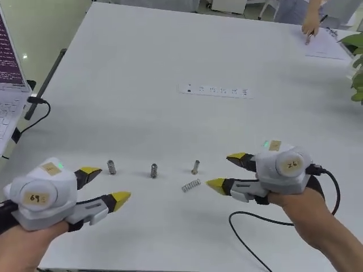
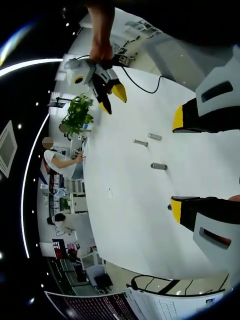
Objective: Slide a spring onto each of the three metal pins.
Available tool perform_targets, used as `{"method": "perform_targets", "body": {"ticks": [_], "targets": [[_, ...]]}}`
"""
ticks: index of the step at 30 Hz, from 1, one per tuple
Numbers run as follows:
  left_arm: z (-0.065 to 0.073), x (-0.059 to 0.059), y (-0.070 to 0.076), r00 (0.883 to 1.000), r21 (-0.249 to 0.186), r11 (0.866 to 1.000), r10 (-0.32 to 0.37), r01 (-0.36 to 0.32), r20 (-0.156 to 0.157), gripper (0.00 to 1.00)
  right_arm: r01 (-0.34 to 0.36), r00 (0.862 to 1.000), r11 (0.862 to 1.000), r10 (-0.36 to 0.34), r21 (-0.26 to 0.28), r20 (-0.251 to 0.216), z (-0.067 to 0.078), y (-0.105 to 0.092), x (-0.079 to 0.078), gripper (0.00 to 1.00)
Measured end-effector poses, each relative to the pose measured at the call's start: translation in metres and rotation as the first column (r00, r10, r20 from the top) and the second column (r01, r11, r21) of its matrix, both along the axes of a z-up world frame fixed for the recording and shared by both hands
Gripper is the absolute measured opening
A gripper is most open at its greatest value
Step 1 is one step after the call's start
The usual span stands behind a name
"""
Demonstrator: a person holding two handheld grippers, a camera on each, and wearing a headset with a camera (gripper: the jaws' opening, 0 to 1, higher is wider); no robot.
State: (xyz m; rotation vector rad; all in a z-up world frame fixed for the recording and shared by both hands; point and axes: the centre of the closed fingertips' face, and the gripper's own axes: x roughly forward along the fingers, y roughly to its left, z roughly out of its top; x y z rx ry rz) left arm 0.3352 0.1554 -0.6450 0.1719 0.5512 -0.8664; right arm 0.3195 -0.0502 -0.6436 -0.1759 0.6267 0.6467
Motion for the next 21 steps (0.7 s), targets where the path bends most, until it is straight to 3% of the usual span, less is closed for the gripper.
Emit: {"method": "perform_targets", "body": {"ticks": [21], "targets": [[-0.015,-0.003,-0.041,0.995,0.025,0.995,-0.094,0.095,-0.033,0.45,0.065,0.998,0.996,-0.064,0.064,-0.020,-0.001,-0.014,-0.011,0.59]]}}
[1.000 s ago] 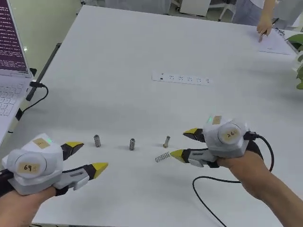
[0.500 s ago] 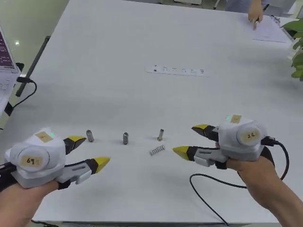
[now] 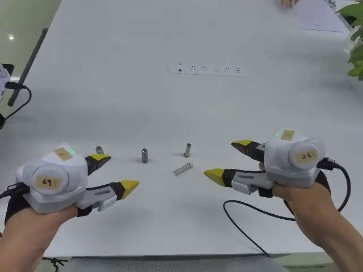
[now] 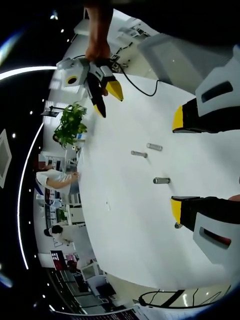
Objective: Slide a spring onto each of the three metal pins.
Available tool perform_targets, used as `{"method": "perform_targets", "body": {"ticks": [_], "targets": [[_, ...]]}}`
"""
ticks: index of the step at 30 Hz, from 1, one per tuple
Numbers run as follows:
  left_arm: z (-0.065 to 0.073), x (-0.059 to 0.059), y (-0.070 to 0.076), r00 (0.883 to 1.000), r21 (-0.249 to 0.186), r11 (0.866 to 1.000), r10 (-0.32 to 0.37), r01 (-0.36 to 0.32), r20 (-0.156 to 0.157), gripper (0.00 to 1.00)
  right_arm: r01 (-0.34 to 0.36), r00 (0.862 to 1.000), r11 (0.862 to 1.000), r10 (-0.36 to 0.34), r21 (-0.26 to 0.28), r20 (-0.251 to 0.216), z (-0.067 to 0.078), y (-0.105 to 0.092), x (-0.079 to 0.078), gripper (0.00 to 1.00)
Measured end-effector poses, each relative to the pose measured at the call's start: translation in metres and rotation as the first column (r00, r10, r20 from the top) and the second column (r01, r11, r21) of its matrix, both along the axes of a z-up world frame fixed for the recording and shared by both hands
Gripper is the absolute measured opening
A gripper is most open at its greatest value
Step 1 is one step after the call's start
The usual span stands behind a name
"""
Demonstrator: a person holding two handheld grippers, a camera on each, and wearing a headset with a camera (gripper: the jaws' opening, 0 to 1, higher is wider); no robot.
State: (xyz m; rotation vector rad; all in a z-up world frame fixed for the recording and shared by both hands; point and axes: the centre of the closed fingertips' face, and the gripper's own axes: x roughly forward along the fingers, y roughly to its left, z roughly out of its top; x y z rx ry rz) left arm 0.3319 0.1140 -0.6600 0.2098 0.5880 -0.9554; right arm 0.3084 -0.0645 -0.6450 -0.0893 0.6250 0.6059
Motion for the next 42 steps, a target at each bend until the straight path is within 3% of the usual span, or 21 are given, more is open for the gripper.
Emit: {"method": "perform_targets", "body": {"ticks": [16,34,42], "targets": [[-0.010,-0.003,-0.038,0.995,-0.005,0.995,-0.095,0.095,-0.008,0.44,0.034,0.999,0.999,-0.034,0.006,-0.010,0.001,-0.009,-0.005,0.61],[-0.023,0.003,-0.060,0.989,0.004,0.989,-0.150,0.150,-0.017,0.42,0.042,0.999,0.999,-0.042,0.004,-0.017,0.001,-0.012,-0.011,0.61],[-0.046,0.006,-0.079,0.981,0.048,0.980,-0.193,0.194,-0.031,0.37,0.051,0.998,0.999,-0.051,0.003,-0.021,-0.001,-0.017,-0.014,0.60]]}}
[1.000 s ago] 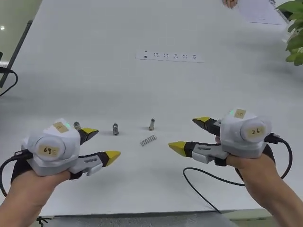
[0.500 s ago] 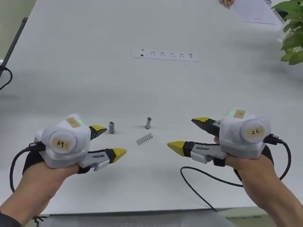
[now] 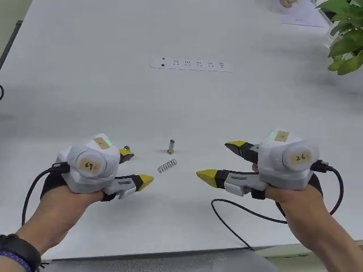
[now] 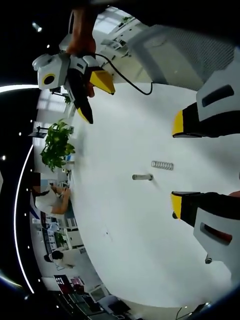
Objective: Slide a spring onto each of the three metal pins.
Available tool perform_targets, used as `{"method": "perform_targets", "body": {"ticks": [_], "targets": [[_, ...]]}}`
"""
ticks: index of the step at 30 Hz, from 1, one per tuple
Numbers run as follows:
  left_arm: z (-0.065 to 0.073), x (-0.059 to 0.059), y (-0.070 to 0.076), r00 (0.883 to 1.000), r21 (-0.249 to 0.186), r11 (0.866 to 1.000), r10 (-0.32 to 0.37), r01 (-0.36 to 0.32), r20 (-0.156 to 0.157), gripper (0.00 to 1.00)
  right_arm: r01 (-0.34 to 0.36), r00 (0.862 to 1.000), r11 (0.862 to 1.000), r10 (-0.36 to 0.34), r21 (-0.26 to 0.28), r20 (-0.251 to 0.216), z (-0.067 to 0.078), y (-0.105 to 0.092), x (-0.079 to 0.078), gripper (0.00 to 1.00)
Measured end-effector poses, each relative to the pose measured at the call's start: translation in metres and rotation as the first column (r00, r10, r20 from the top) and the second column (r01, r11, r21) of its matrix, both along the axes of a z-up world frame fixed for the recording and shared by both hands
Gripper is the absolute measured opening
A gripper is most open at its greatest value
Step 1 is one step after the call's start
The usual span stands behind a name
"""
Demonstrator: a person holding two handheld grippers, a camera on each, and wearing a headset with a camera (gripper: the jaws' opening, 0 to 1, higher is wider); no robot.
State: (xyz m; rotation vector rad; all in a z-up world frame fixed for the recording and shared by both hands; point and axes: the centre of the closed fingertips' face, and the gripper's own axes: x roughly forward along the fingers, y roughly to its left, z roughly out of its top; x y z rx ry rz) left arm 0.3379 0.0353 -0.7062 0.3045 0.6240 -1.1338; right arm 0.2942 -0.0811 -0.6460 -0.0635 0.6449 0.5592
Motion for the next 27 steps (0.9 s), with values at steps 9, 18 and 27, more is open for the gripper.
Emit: {"method": "perform_targets", "body": {"ticks": [9,18,27], "targets": [[-0.027,0.006,-0.020,0.999,0.058,0.998,-0.037,0.038,-0.011,0.34,0.012,1.000,1.000,-0.012,0.004,-0.003,0.000,-0.003,0.000,0.59],[-0.049,0.011,-0.030,0.997,0.102,0.992,-0.077,0.079,-0.028,0.34,0.013,1.000,1.000,-0.013,0.013,-0.011,-0.004,-0.002,-0.001,0.59],[-0.066,0.017,-0.034,0.997,0.126,0.990,-0.062,0.068,-0.049,0.31,0.012,1.000,1.000,-0.012,0.022,-0.020,-0.008,0.000,0.000,0.58]]}}
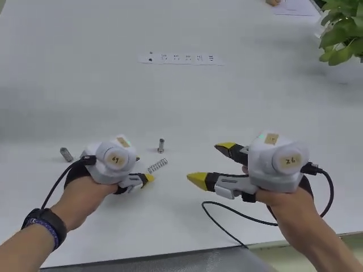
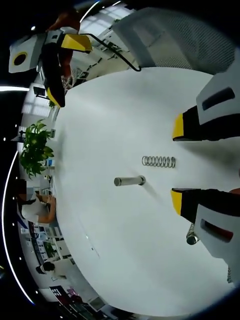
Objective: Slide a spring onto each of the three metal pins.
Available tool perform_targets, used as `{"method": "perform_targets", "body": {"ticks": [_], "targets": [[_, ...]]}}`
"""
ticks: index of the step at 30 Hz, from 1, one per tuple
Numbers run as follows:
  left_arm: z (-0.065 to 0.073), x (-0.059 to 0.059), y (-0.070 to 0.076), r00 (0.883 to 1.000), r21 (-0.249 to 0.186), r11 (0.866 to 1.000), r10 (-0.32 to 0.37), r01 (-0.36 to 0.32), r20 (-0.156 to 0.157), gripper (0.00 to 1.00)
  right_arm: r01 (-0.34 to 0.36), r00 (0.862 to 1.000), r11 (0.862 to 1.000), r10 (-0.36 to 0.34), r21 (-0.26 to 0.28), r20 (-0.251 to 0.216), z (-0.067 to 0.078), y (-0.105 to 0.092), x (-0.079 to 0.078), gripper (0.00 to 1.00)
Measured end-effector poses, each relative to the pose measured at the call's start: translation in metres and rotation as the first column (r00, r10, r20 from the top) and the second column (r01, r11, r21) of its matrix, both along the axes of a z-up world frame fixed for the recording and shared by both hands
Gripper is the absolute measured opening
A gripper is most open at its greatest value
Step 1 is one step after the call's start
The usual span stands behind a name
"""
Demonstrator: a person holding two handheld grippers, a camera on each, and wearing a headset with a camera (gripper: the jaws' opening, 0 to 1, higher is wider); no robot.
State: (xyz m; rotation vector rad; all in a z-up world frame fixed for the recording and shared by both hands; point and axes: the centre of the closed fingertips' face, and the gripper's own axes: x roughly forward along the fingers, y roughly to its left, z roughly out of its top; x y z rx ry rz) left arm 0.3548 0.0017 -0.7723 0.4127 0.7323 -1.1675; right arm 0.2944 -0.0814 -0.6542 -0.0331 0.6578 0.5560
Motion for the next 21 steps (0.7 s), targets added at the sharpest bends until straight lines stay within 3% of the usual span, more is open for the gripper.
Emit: {"method": "perform_targets", "body": {"ticks": [7,11,13,15,20,21], "targets": [[-0.014,-0.002,-0.003,1.000,0.037,0.999,-0.018,0.017,0.011,0.26,-0.005,1.000,1.000,0.005,0.000,-0.007,-0.004,0.003,-0.001,0.58],[-0.020,-0.005,-0.003,1.000,0.048,0.999,-0.015,0.015,0.002,0.25,-0.008,1.000,1.000,0.008,0.005,-0.007,-0.004,0.005,-0.001,0.57],[-0.020,-0.001,-0.002,1.000,0.050,0.999,-0.010,0.009,0.023,0.22,-0.008,1.000,1.000,0.008,0.005,-0.007,-0.005,0.005,-0.002,0.57],[-0.020,0.000,-0.003,1.000,0.047,0.999,-0.005,0.004,0.023,0.20,-0.009,1.000,1.000,0.009,0.008,-0.006,-0.004,0.005,-0.002,0.56],[-0.020,0.009,0.001,0.997,0.057,0.998,0.009,-0.013,0.074,0.04,-0.007,1.000,1.000,0.007,0.008,-0.005,-0.005,0.004,-0.003,0.56],[-0.021,0.009,0.002,0.998,0.053,0.998,0.030,-0.033,0.058,0.00,-0.007,1.000,1.000,0.007,0.009,-0.004,-0.005,0.003,-0.003,0.56]]}}
